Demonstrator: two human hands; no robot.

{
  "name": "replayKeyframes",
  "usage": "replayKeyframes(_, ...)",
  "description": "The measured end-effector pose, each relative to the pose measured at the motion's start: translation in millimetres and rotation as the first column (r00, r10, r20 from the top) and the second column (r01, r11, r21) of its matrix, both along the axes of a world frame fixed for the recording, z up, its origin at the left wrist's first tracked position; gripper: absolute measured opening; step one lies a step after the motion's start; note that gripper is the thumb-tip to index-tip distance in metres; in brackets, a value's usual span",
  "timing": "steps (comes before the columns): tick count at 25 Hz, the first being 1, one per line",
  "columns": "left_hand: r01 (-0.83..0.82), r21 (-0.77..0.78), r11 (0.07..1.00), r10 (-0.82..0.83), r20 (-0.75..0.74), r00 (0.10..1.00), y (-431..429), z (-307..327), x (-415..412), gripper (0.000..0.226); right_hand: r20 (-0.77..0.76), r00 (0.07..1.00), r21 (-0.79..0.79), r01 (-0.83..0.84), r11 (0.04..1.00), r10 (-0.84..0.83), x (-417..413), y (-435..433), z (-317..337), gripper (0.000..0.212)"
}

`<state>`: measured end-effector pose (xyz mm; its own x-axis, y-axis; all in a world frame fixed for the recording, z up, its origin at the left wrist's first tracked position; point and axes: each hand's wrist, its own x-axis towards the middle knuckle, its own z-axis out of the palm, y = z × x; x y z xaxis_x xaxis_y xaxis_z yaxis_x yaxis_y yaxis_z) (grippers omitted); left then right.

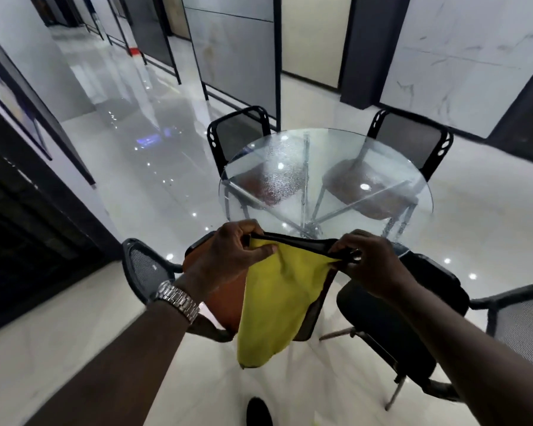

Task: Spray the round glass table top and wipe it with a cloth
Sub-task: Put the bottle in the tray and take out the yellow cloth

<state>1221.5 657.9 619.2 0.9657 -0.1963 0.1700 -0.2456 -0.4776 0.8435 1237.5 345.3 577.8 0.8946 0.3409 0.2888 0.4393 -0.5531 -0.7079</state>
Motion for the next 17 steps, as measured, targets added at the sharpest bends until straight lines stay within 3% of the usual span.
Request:
replayKeyframes(3, 0.018, 0.189, 0.982, -0.042, 0.125, 0.991, 22, 6, 45, 0.027, -0.044, 0.999, 0.025, 0.022, 0.999, -0.021, 26, 11, 6, 0.023)
replayKeyframes(6, 0.039, 0.228, 0.973, -0.076, 0.156, 0.985, 33, 4, 70, 0.028, -0.18, 0.983, 0.1, 0.06, 0.993, -0.041, 43, 11, 6, 0.024)
replayKeyframes(11, -0.011, 0.263, 0.965, -0.053, 0.233, 0.971, 39, 0, 100, 0.035, -0.45, 0.893, 0.461, 0.232, 0.857, 0.001, 79, 20, 12, 0.023)
replayKeyframes(17, -0.055, 0.366, 0.929, -0.081, 0.346, 0.935, 30, 19, 135, 0.039, -0.439, 0.898, 0.595, 0.288, 0.751, 0.004, 117, 28, 34, 0.019)
